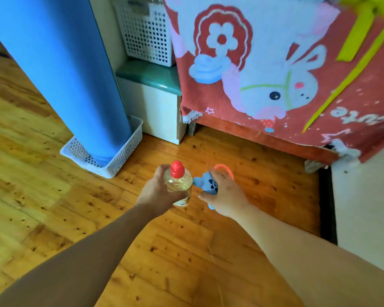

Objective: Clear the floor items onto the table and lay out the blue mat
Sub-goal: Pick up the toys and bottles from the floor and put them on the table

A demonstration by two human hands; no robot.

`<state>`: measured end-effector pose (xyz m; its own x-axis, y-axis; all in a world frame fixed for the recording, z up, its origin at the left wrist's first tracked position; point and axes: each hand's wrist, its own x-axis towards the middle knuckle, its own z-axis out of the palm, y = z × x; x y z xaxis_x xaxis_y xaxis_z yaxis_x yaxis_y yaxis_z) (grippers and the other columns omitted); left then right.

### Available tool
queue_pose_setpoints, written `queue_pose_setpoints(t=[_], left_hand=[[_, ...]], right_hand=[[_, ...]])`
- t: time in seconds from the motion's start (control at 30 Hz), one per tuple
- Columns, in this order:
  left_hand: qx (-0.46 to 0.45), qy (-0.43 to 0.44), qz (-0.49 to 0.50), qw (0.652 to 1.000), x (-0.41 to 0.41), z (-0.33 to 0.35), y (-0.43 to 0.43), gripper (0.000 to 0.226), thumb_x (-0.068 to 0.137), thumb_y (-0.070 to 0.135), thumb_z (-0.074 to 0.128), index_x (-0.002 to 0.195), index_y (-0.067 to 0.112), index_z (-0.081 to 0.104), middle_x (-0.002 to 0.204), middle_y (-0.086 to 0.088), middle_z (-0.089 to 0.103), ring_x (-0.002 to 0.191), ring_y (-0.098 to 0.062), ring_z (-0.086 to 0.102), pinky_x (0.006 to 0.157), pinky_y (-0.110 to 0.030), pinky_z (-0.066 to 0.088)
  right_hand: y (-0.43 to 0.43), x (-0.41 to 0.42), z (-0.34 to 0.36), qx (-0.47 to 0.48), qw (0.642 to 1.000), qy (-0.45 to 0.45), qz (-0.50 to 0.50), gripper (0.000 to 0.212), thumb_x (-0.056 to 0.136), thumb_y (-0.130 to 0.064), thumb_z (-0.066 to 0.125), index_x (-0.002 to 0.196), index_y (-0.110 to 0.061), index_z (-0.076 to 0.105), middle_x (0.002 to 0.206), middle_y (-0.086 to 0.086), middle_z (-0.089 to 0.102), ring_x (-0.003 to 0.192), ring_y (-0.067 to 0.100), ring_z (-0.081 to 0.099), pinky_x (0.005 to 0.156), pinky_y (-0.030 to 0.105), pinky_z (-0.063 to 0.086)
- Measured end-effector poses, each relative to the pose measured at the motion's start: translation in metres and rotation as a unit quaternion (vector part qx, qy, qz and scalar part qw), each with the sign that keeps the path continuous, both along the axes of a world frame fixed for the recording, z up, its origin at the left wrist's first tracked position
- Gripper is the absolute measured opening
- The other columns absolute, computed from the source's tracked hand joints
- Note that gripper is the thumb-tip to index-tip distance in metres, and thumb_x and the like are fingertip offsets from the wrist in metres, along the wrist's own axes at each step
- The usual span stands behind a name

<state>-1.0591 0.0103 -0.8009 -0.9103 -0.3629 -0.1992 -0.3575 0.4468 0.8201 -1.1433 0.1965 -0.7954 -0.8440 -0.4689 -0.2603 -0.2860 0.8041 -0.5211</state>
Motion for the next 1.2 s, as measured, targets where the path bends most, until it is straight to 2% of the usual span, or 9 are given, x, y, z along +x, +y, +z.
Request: queue_pose_setpoints(t=[0.17,0.3,0.4,0.6,0.73,0.83,1.0,1.1,1.2], left_hand=[[-0.018,0.041,-0.048,0.998,-0.029,0.18,0.009,0.089,0.055,0.041,0.085,0.127,0.035,0.034,0.104,0.013,0.052,0.095,-0.013,0.052,0.075,-0.024,0.041],[-0.03,0.062,-0.082,0.994,-0.051,0.316,0.016,0.088,0.055,0.04,0.085,0.126,0.037,0.033,0.1,0.018,0.051,0.094,-0.012,0.052,0.073,-0.019,0.041],[-0.037,0.088,-0.111,0.989,-0.068,0.416,0.025,0.086,0.051,0.042,0.085,0.121,0.039,0.035,0.09,0.027,0.05,0.087,-0.007,0.054,0.067,-0.014,0.041],[-0.045,0.131,-0.156,0.978,-0.095,0.57,0.048,0.08,0.051,0.036,0.086,0.118,0.036,0.041,0.092,0.024,0.059,0.084,0.004,0.058,0.066,-0.014,0.042],[-0.056,0.177,-0.175,0.967,-0.111,0.646,0.068,0.063,0.054,0.026,0.085,0.1,0.045,0.046,0.091,0.02,0.063,0.083,0.003,0.062,0.065,-0.013,0.045],[-0.054,0.212,-0.19,0.957,-0.118,0.687,0.084,0.058,0.055,0.022,0.084,0.091,0.052,0.049,0.09,0.02,0.064,0.077,0.007,0.063,0.059,-0.011,0.045],[-0.055,0.233,-0.211,0.948,-0.129,0.742,0.116,0.067,0.059,0.025,0.084,0.115,0.028,0.048,0.101,0.011,0.065,0.091,-0.007,0.063,0.079,-0.027,0.051],[-0.057,0.256,-0.215,0.941,-0.133,0.767,0.143,0.07,0.061,0.023,0.084,0.119,0.022,0.045,0.102,0.009,0.063,0.09,-0.008,0.062,0.073,-0.022,0.046],[-0.048,0.266,-0.223,0.937,-0.143,0.779,0.172,0.072,0.062,0.02,0.083,0.122,0.018,0.043,0.104,0.005,0.062,0.092,-0.011,0.06,0.072,-0.022,0.045]], right_hand=[[0.013,-0.026,0.18,-0.038,0.999,0.023,-0.005,0.084,0.076,-0.053,0.068,0.144,-0.03,0.025,0.144,-0.002,0.034,0.124,0.021,0.047,0.098,0.038,0.046],[0.03,-0.044,0.319,-0.068,0.996,0.053,-0.004,0.087,0.075,-0.052,0.068,0.146,-0.032,0.022,0.143,-0.001,0.04,0.122,0.02,0.049,0.09,0.028,0.042],[0.047,-0.055,0.419,-0.079,0.993,0.08,-0.019,0.089,0.074,-0.05,0.07,0.146,-0.027,0.024,0.148,0.0,0.036,0.124,0.02,0.046,0.093,0.029,0.04],[0.079,-0.069,0.569,-0.095,0.985,0.144,-0.019,0.071,0.077,-0.042,0.071,0.135,-0.016,0.04,0.132,0.006,0.048,0.114,0.027,0.051,0.084,0.036,0.044],[0.103,-0.071,0.643,-0.12,0.972,0.2,-0.039,0.053,0.077,-0.033,0.072,0.121,-0.019,0.047,0.11,0.0,0.052,0.097,0.023,0.054,0.07,0.029,0.043],[0.123,-0.071,0.686,-0.127,0.965,0.227,-0.044,0.056,0.077,-0.033,0.072,0.125,-0.02,0.047,0.11,-0.005,0.047,0.099,0.018,0.049,0.077,0.03,0.043],[0.167,-0.07,0.747,-0.111,0.953,0.275,-0.067,0.054,0.076,-0.037,0.074,0.117,-0.013,0.051,0.113,0.003,0.051,0.095,0.02,0.051,0.071,0.022,0.039],[0.198,-0.068,0.768,-0.093,0.944,0.306,-0.079,0.045,0.074,-0.042,0.074,0.098,-0.014,0.049,0.099,0.0,0.047,0.089,0.023,0.047,0.068,0.03,0.033],[0.23,-0.068,0.776,-0.083,0.941,0.314,-0.097,0.051,0.071,-0.048,0.074,0.099,-0.013,0.05,0.101,0.001,0.046,0.09,0.022,0.047,0.07,0.03,0.033]])
